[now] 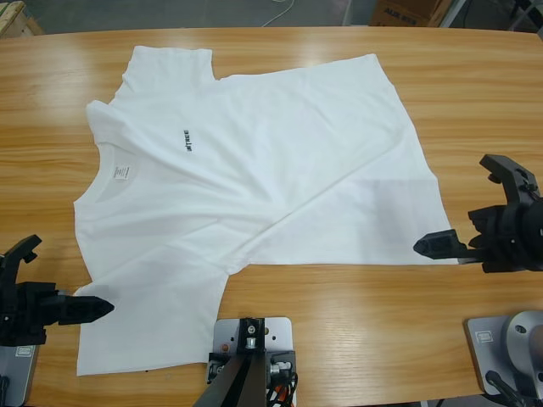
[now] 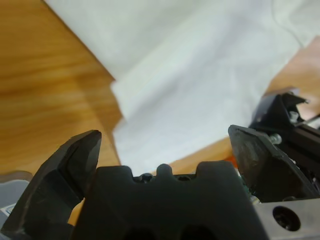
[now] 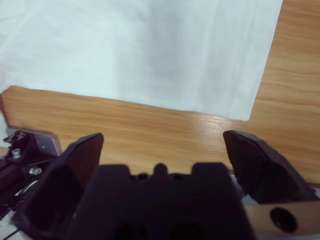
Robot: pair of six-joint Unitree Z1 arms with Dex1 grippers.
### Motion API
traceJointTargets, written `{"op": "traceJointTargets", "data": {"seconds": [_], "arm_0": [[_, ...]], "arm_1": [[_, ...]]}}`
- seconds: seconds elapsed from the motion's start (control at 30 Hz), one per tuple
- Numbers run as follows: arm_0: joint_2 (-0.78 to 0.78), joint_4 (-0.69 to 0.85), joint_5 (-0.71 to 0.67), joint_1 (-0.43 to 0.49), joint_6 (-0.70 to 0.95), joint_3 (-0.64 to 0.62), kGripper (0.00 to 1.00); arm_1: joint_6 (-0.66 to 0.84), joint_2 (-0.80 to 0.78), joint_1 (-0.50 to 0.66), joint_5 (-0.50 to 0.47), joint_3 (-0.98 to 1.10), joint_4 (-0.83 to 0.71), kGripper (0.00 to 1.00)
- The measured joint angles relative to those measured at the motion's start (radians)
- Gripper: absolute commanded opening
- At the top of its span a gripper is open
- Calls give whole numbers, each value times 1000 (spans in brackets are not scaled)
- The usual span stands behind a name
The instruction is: Fold clothes
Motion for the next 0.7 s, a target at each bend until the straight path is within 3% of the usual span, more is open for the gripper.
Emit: {"op": "traceJointTargets", "data": {"seconds": [0.4,0.5,0.63,0.67,0.7], "arm_0": [[104,-64,32,-3,-2,-1,1000],[132,-115,17,-6,0,-1,882],[168,-206,-49,-43,8,-10,646],[179,-216,-62,-49,11,-16,562],[190,-222,-72,-53,13,-19,388]], "arm_1": [[0,-1,0,0,1,-2,1000],[0,-1,0,0,5,-2,1000],[0,-3,0,0,10,-3,1000],[0,-3,0,0,11,-4,1000],[0,-3,0,0,12,-4,1000]]}}
